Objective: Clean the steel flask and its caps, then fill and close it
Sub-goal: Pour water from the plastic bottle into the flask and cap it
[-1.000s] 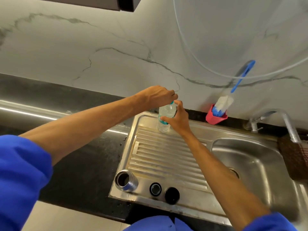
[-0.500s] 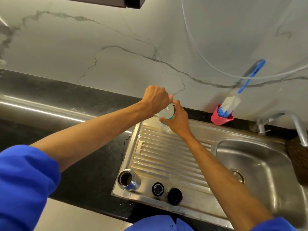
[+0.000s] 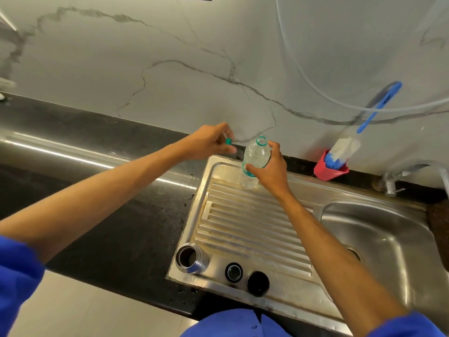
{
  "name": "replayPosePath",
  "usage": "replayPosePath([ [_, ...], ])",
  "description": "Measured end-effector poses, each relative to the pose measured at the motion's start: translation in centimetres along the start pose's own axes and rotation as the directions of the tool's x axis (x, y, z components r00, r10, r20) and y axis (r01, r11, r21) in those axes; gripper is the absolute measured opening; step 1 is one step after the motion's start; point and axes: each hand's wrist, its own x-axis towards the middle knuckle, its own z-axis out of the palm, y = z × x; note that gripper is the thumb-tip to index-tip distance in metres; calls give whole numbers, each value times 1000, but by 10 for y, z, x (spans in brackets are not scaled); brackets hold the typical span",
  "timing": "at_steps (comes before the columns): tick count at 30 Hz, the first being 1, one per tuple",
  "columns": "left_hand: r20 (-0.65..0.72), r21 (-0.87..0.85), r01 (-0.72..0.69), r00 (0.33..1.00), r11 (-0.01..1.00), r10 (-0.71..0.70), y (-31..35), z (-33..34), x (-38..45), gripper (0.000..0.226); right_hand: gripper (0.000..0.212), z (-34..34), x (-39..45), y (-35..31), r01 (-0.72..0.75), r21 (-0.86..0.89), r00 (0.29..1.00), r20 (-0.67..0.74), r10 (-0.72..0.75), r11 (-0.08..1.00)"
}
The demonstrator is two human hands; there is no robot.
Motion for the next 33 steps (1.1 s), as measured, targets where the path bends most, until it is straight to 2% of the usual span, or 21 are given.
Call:
replayPosePath([
  [2, 21, -22, -2, 1000, 1000, 2, -29, 23, -12, 38, 95, 0, -2, 3, -5, 12, 1000, 3, 5, 1000],
  [7, 87, -132, 122, 990, 984, -111, -97, 95, -54, 38, 93, 2, -3, 5, 16, 16, 1000, 10, -16, 1000],
  [11, 90, -42, 110, 990, 993, -106, -143, 141, -84, 32, 95, 3, -4, 8, 27, 20, 1000, -6, -27, 999],
  [13, 74, -70, 134, 989, 988, -129, -158, 151, -92, 31, 94, 4, -5, 10, 39, 20, 999, -27, -38, 999],
  [18, 48, -133, 130, 991, 983, -124, -171, 171, -92, 30, 94, 7, -4, 12, 41, 28, 998, -38, -40, 999],
  [25, 21, -77, 111, 994, 991, -109, -167, 184, -77, 18, 92, 10, -5, 10, 58, 79, 996, -69, -53, 995],
  [31, -164, -182, 129, 973, 975, -159, -164, 169, -103, 15, 92, 14, -5, 9, 25, 169, 999, -42, -18, 985],
  [33, -173, -227, 168, 962, 959, -209, -164, 164, -126, 18, 93, 19, -5, 11, -1, 211, 1000, -16, 4, 978],
])
